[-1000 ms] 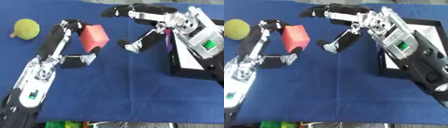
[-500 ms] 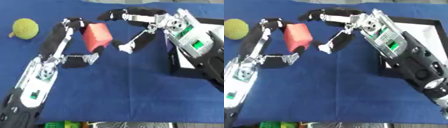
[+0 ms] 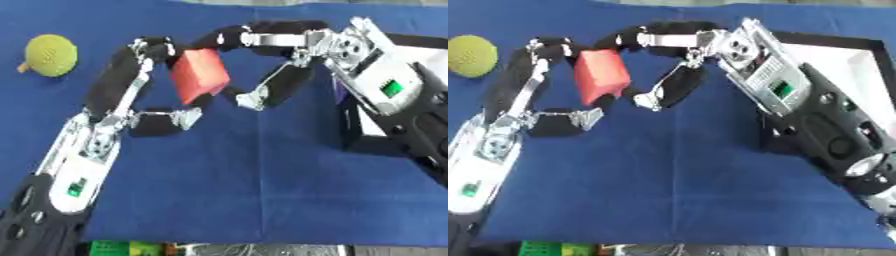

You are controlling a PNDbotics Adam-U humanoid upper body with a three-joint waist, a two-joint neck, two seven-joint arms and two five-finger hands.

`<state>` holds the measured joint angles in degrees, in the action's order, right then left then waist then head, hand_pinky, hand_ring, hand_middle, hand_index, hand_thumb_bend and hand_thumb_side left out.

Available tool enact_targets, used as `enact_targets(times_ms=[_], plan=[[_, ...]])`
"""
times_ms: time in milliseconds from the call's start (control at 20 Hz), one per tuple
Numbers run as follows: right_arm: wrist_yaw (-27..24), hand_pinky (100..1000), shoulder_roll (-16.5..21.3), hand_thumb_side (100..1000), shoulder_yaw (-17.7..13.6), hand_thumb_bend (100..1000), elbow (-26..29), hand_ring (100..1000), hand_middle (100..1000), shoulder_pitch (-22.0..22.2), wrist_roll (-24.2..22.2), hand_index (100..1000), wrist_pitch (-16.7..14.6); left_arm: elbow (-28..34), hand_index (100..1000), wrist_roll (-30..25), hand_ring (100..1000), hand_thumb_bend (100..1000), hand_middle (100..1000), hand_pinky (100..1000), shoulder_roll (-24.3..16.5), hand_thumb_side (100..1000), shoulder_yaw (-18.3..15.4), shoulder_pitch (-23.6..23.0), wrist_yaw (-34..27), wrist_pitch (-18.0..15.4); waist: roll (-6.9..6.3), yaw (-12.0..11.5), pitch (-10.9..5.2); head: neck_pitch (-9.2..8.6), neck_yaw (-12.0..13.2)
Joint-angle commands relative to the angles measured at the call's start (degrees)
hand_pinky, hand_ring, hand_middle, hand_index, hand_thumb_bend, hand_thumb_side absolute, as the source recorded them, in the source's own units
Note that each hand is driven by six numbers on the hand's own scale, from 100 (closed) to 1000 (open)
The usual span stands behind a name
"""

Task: Pick up the objects with one hand, pass them to the other hand, and then place them into the box on the other side of the table.

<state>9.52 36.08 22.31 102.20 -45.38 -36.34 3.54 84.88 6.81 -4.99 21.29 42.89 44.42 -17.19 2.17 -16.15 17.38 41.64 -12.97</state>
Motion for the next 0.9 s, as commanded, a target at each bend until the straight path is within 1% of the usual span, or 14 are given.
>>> enact_targets(times_ms=[50,100,150,250,400,550,650,700,900], plan=[[-1.1,1000,0.4,227,-0.6,100,0.5,1000,1000,-1.0,1.2,1000,0.9,0.4,607,0.0,471,100,450,711,0.4,286,0.1,1.2,0.0,-0.1,-0.10,-0.1,-0.92,-0.08,0.0],[-1.4,1000,0.4,229,-0.6,100,0.6,1000,998,-1.1,1.8,1000,1.2,0.4,608,0.0,471,100,451,711,0.6,287,0.2,1.2,-0.1,-0.2,-0.08,-0.1,-0.91,-0.08,0.0],[-1.5,1000,0.3,242,-0.6,100,0.6,1000,960,-1.1,2.4,1000,1.4,0.4,610,0.1,471,100,452,712,0.7,289,0.2,1.3,-0.2,-0.2,-0.06,-0.2,-0.89,-0.10,-0.1],[-1.7,1000,0.2,289,-0.5,100,0.5,1000,928,-1.1,3.5,1000,1.7,0.5,612,0.2,472,100,452,712,1.1,286,0.3,1.5,-0.4,-0.4,-0.01,-0.3,-0.86,-0.14,-0.2],[-1.5,1000,0.1,307,-0.5,100,0.3,1000,859,-1.1,4.8,1000,1.8,0.7,614,1.1,473,100,453,713,1.4,286,0.3,1.9,-0.5,-0.7,0.02,-0.2,-0.81,-0.14,-0.4],[-1.7,978,0.0,297,-0.4,100,0.3,1000,789,-1.0,6.2,943,2.0,0.6,616,2.0,475,100,454,715,1.5,287,0.4,2.0,-0.6,-0.8,0.01,-0.2,-0.76,-0.16,-0.4],[-1.6,975,0.1,310,-0.3,100,0.3,1000,801,-1.0,6.6,957,1.8,0.6,617,2.9,476,100,454,715,1.6,296,0.4,2.0,-0.7,-0.9,0.00,-0.2,-0.73,-0.14,-0.4],[-1.5,975,0.1,294,-0.2,100,0.3,1000,809,-0.9,6.4,968,1.6,0.6,619,3.4,476,100,454,715,1.6,297,0.4,2.1,-0.8,-0.9,-0.01,-0.2,-0.72,-0.12,-0.3],[-1.0,975,0.1,290,-0.1,100,0.0,1000,785,-0.8,5.5,944,0.9,0.7,620,4.5,478,100,455,716,1.7,302,0.5,2.4,-1.0,-1.1,-0.04,-0.1,-0.71,-0.20,-0.3]])
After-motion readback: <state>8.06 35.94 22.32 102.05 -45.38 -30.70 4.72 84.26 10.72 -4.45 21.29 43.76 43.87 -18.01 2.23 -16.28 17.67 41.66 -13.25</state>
